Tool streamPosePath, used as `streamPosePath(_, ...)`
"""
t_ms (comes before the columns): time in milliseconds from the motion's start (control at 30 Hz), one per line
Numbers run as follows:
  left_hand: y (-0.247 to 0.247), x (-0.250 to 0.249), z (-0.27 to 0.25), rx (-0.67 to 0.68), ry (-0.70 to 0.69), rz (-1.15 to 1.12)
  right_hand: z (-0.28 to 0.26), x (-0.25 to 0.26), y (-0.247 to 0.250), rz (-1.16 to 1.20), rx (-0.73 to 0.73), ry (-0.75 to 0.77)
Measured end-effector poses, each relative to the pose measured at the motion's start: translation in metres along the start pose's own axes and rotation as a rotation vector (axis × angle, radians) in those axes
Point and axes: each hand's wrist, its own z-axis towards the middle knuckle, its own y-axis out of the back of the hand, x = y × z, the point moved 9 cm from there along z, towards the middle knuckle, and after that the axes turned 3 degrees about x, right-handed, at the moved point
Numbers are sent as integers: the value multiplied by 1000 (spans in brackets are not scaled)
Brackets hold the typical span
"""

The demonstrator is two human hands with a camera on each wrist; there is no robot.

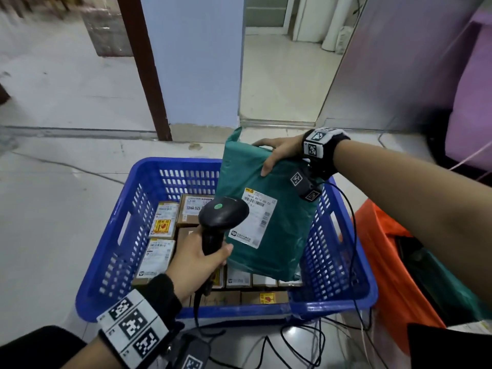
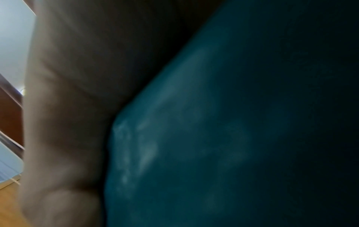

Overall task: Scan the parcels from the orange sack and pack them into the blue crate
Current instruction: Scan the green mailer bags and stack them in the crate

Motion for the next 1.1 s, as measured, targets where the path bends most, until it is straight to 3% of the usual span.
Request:
streamPosePath(533,-4,-4,-1,32,19,-40,1,-2,6,-34,-51,-15)
streamPosePath(800,27,-7,7,-66,28,-150,9,-46,23,-101,-174,-50)
streamPosePath(1100,23,-2,9,-56,60,-160,44,-92,1,-80,-5,-148)
